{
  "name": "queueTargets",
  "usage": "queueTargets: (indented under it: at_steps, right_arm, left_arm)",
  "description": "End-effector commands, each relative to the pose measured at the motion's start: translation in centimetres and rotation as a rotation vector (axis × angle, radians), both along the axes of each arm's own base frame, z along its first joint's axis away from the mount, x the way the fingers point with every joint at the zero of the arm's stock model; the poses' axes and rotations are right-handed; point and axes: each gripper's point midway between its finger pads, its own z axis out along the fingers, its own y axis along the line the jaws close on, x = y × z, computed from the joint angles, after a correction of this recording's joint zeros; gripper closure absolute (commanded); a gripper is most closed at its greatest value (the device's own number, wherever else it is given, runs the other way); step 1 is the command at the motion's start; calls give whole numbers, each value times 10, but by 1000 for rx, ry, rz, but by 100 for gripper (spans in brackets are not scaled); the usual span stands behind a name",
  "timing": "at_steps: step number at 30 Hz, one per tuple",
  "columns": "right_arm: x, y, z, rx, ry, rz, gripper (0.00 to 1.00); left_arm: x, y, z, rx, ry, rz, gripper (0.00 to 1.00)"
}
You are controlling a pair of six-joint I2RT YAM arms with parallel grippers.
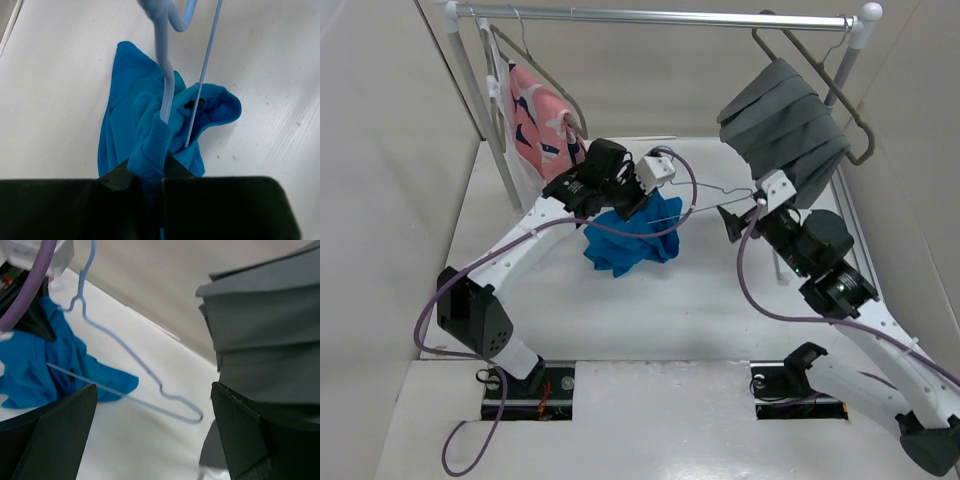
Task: Place the t-shirt on the hanger
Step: Place tshirt on hanger
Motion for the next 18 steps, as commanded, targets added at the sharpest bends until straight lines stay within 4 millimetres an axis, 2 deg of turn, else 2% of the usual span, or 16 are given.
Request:
queueTargets:
  at_steps: [1, 2, 3, 4, 5, 6, 8, 9, 10, 11, 12, 13, 14, 15, 17, 18]
  right_arm:
    - [-17, -16, -36, -23, 181, -90, 0]
    - [-27, -6, -49, -28, 218, -52, 0]
    - [-33, 0, -74, -13, 284, -39, 0]
    - [-37, 5, -84, 8, 304, -24, 0]
    - [-40, 18, -87, 46, 301, 21, 5]
    - [-45, 29, -115, 53, 365, 42, 9]
    - [-47, 43, -134, 72, 410, 82, 15]
    - [-41, 51, -129, 100, 379, 101, 17]
    - [-35, 60, -141, 98, 403, 106, 18]
    - [-30, 65, -143, 107, 392, 108, 18]
    - [-22, 75, -131, 147, 344, 130, 18]
    - [-12, 84, -145, 128, 368, 125, 18]
    - [-3, 92, -135, 131, 342, 130, 18]
    - [4, 98, -135, 131, 342, 130, 18]
    - [23, 110, -143, 112, 367, 115, 23]
    - [27, 112, -147, 115, 382, 103, 30]
  left_arm:
    - [3, 1, 39, -157, -12, 152, 100]
    - [4, 2, 35, -159, -5, 167, 100]
    - [2, 2, 38, -174, -7, 173, 100]
    - [1, 2, 40, -187, -11, 177, 100]
    - [1, 2, 40, -187, -11, 177, 100]
    - [2, 2, 42, -193, -19, 177, 100]
    - [2, 1, 42, -198, -11, 182, 100]
    - [3, 1, 47, -206, -21, 181, 100]
    - [3, 1, 48, -206, -21, 181, 100]
    - [3, -1, 52, -215, -24, 173, 100]
    - [3, -1, 52, -215, -24, 173, 100]
    - [1, -2, 52, -219, -20, 164, 100]
    - [1, -2, 52, -219, -20, 164, 100]
    - [1, -4, 54, -229, -24, 154, 100]
    - [-3, -3, 53, -236, -24, 146, 100]
    - [-3, -4, 50, -242, -18, 151, 100]
